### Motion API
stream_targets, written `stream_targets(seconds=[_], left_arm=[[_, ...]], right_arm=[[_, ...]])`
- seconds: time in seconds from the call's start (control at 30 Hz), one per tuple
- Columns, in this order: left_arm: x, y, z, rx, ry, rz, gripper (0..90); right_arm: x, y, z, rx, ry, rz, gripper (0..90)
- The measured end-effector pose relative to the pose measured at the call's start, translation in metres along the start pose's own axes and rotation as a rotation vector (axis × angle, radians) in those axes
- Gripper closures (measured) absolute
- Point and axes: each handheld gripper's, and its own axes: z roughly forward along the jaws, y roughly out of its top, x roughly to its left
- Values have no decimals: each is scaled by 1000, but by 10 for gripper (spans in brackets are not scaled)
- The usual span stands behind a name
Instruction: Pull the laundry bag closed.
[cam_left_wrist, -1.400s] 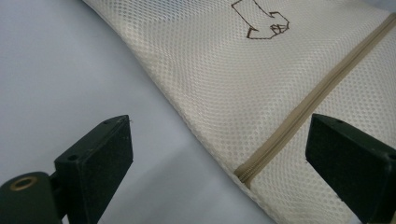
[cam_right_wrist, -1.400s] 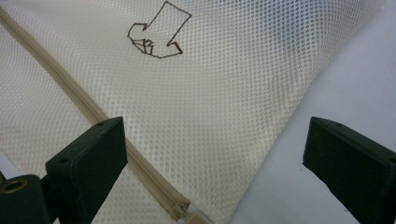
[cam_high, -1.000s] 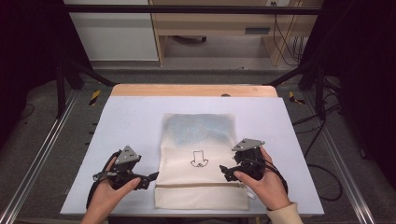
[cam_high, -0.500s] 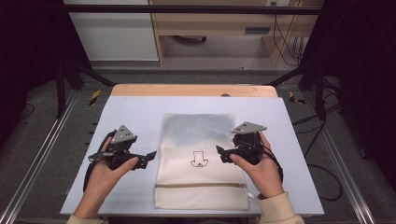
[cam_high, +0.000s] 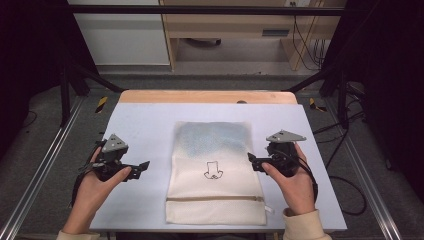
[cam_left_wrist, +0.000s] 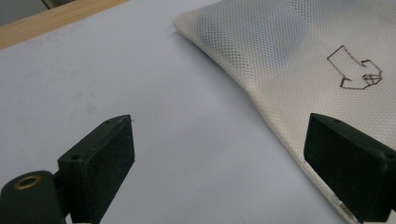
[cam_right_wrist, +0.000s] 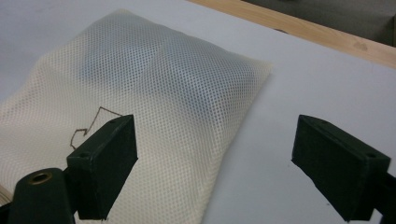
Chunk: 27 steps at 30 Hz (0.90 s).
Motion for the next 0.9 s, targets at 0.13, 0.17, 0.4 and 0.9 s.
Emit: stream_targets(seconds=[0.13,0.17,0.4,0.9], left_arm=[[5,-4,0,9,17,-10,88],[8,-6,0,16,18,-8,88],[20,-15,1,17,30,-45,96],[37,-30,3,46,55,-76,96]], right_arm=[[-9,-6,1,29,-15,26,127],[-11,-7,1,32,-16,33,124],[-24,-14,3,66,-36,72,82],[-51,-35,10,113,-50,148,76]])
